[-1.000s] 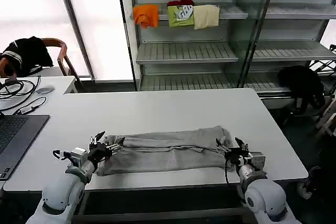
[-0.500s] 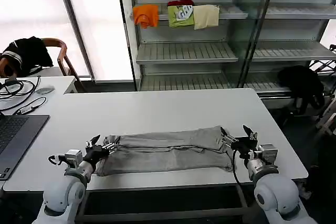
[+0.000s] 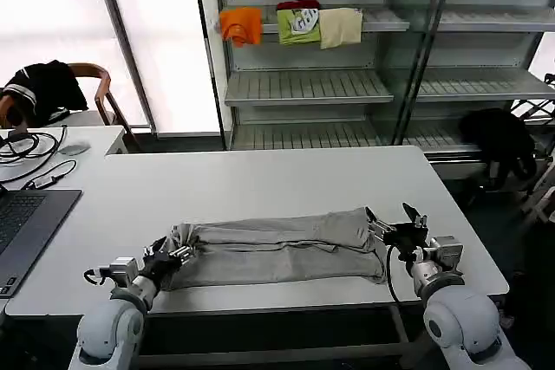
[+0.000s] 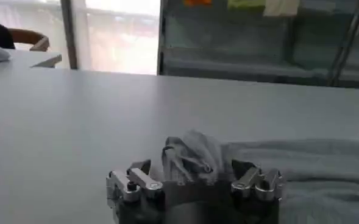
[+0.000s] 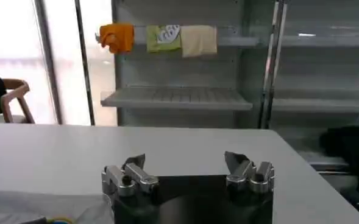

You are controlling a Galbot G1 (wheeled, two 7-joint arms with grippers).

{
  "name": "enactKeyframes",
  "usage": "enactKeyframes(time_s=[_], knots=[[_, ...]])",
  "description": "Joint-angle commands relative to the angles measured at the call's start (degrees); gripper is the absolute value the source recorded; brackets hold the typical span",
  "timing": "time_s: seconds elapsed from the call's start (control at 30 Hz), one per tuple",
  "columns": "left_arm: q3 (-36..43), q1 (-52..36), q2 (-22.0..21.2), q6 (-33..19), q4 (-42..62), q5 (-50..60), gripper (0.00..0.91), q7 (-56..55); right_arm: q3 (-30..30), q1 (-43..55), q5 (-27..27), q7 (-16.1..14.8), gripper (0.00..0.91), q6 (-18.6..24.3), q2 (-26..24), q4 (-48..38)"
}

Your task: Fold and organize the clothes.

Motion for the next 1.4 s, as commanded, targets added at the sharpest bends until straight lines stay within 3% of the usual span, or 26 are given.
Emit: enactKeyframes(time_s=[0.03, 0.47, 0.67, 0.9, 1.17, 1.3, 1.4], knots=[[-0.3, 0.9, -0.6, 0.1, 0.5, 0.6, 0.020, 0.3, 0.2, 0.2, 0.3, 0.1, 0.907, 0.0, -0.3, 0.3], [-2.3, 1.2, -0.3, -2.4, 0.4, 0.2, 0.010, 1.2, 0.6, 1.1, 0.6, 0.5, 0.907, 0.2, -0.5, -0.3], [-8.7, 1.0, 2.9, -3.1, 0.7, -1.8, 0.010, 2.3, 1.1, 1.3, 1.0, 0.6, 0.907, 0.1, -0.8, -0.3], [-19.5, 1.0, 14.5, -3.0, 2.4, -6.7, 0.010, 3.7, 0.8, 1.9, 1.3, 0.7, 0.907, 0.0, -0.9, -0.4], [-27.3, -0.9, 28.1, -4.7, 13.9, -7.2, 0.010, 5.5, -0.1, 2.6, 1.4, 0.7, 0.907, 0.0, -0.6, -0.5], [-27.8, -2.1, 31.1, -5.2, 16.6, -5.4, 0.010, 6.1, -0.2, 2.2, 1.3, 0.8, 0.907, 0.0, -0.1, -0.4], [-26.8, -2.3, 30.7, -5.1, 15.0, -4.6, 0.010, 6.1, -0.2, 2.0, 1.2, 0.8, 0.907, 0.0, 0.2, -0.4]])
